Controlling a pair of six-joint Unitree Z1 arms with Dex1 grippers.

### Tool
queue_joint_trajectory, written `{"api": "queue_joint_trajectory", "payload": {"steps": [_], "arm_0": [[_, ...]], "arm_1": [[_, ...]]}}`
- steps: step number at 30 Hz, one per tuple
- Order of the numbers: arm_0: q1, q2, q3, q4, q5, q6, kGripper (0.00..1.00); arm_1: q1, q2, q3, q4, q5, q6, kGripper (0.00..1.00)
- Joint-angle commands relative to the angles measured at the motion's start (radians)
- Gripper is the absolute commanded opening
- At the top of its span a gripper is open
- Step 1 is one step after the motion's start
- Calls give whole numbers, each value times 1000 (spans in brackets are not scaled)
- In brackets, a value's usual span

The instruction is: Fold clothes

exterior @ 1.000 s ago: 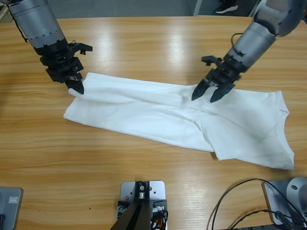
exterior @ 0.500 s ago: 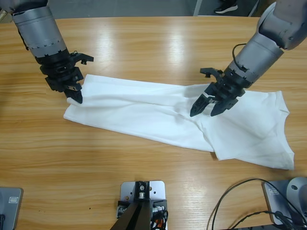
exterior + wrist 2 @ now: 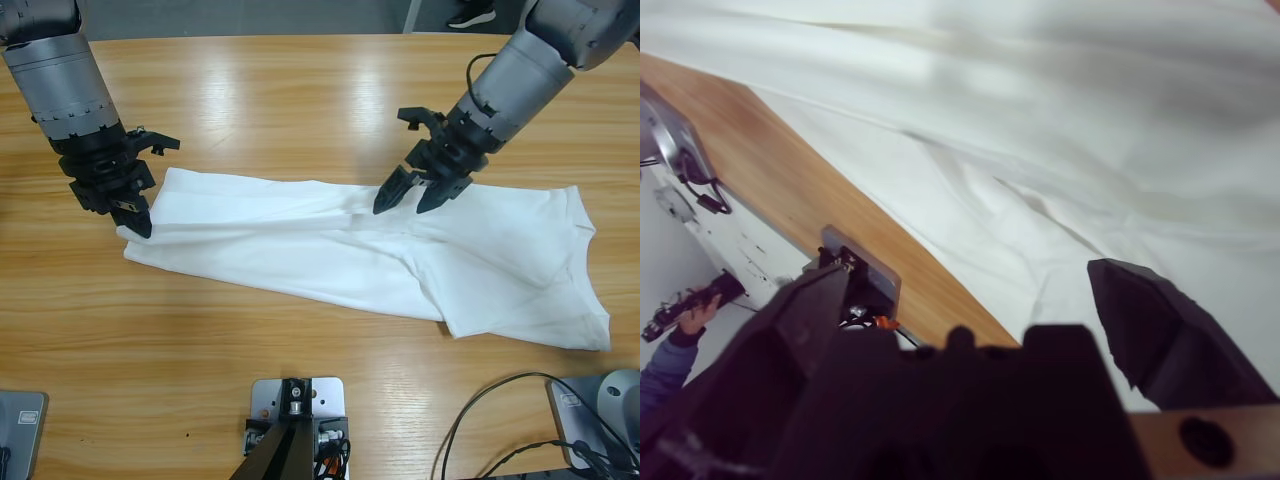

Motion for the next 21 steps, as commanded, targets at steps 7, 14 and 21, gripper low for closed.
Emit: {"api": "queue_joint_trajectory", "payload": {"steps": [7,14,21], "arm_0": [[-9,0,28,9,14,10,0],[-9,2,29,4,15,12,0],[-7,7,29,-1,17,14,0]], "arm_1": [[27,132,-83,-3,7,9,987],[29,164,-136,29,5,7,987],[48,223,-113,14,3,-3,982]]}}
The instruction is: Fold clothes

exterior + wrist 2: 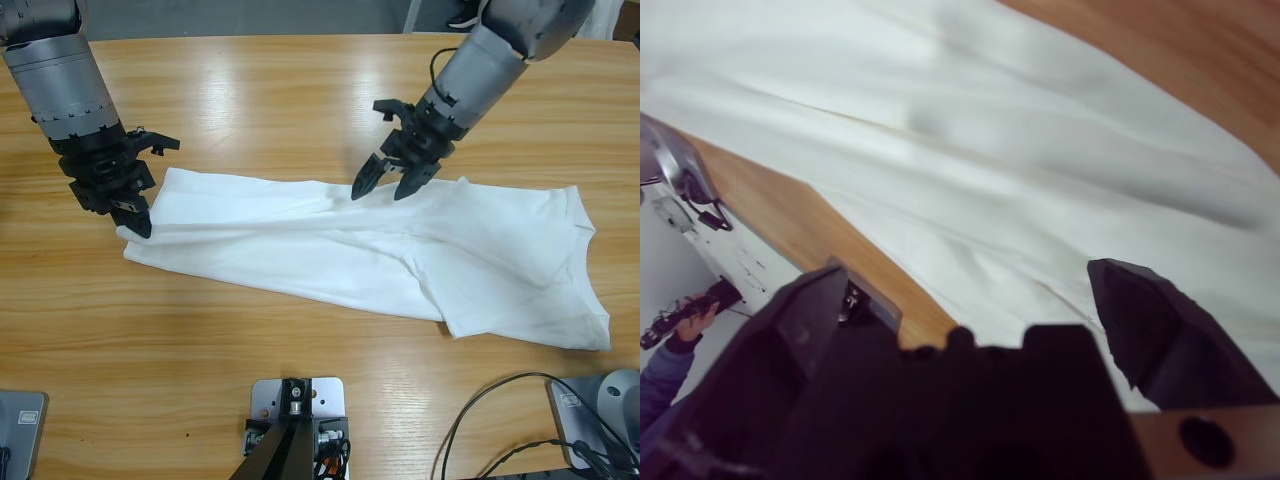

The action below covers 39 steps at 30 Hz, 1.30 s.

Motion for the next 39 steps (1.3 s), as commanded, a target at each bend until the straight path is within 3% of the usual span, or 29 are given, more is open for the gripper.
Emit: {"api": "queue_joint_trajectory", "payload": {"steps": [1,24,25,26,28,33,39], "arm_0": [[-7,8,28,0,15,15,0],[-6,43,16,-5,13,14,0],[-6,46,17,-5,13,12,237],[-6,47,17,-5,13,7,640],[-6,46,15,-5,13,3,855],[-6,47,11,-5,31,-4,926],[-6,47,11,-4,33,-6,927]], "arm_1": [[36,104,28,-5,4,-3,982],[84,-21,164,-11,-2,11,982],[84,-22,167,-11,-3,11,982],[84,-23,170,-14,-3,11,982],[85,-23,178,-19,-3,11,982],[85,-29,203,-38,-3,11,982],[84,-46,218,-40,-3,11,982]]}}
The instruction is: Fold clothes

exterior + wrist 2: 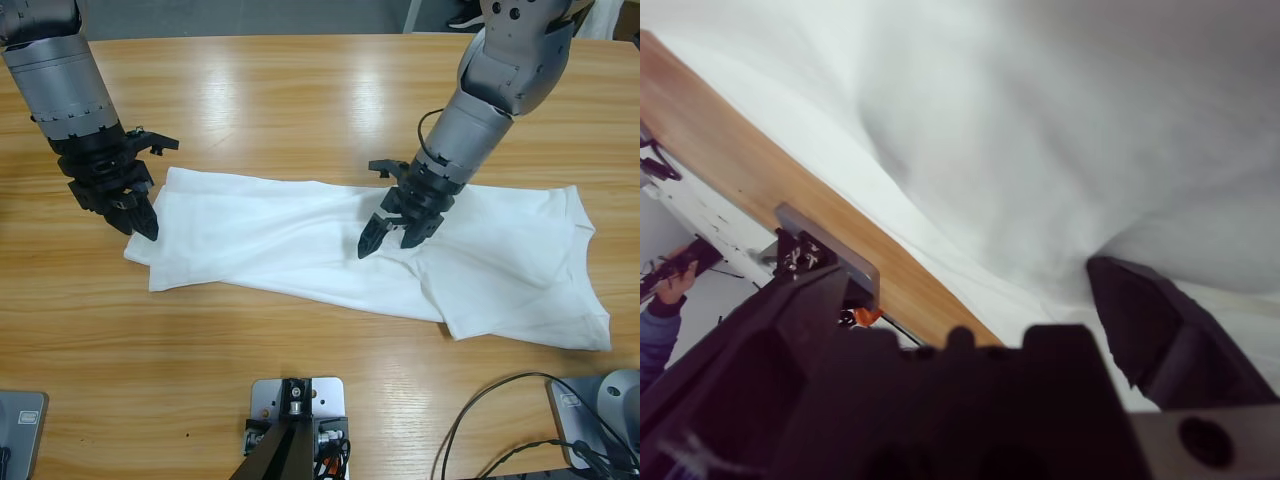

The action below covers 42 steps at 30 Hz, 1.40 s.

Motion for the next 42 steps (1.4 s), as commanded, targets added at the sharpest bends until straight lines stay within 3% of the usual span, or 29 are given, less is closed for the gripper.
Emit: {"api": "queue_joint_trajectory", "payload": {"steps": [1,7,15,18,28,42], "arm_0": [[-6,47,11,-3,16,-7,927],[18,66,-6,-46,9,-36,953],[43,129,-21,-150,-85,-79,834],[43,148,-21,-183,-111,-93,743],[165,100,29,-210,-67,-106,746],[171,105,65,-263,-68,-96,746]], "arm_1": [[10,-38,46,-10,-3,11,982],[10,-64,63,-11,-6,15,982],[10,-90,103,-11,-23,14,982],[10,-97,107,-11,-24,14,982],[8,-92,118,-18,-28,14,982],[8,-71,97,-19,-27,19,982]]}}
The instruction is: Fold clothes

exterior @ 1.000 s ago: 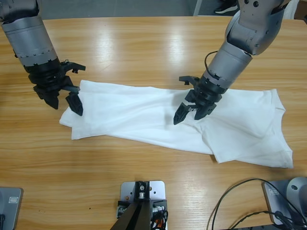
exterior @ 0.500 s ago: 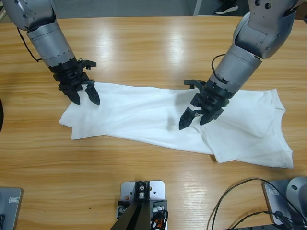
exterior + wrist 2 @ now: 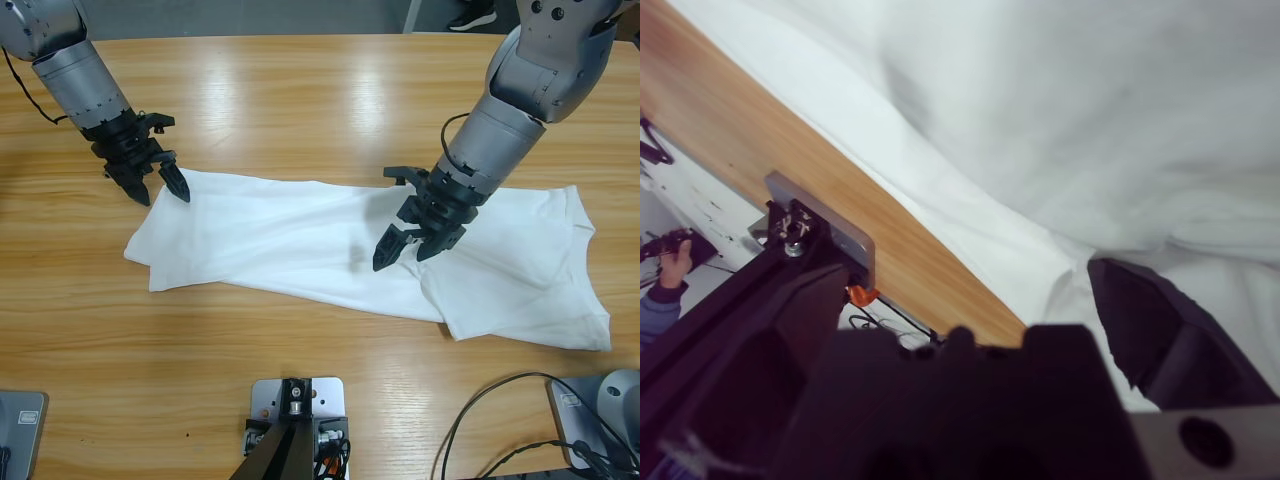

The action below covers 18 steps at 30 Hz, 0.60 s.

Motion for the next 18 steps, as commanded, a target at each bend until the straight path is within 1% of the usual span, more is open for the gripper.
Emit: {"api": "queue_joint_trajectory", "payload": {"steps": [1,8,18], "arm_0": [[10,13,46,-35,2,7,746],[8,16,62,-56,0,7,745],[-22,20,82,-84,-7,-12,746]], "arm_1": [[8,17,5,-8,-17,14,982],[8,24,-6,-7,-17,17,982],[7,39,-11,-8,-18,18,982]]}}
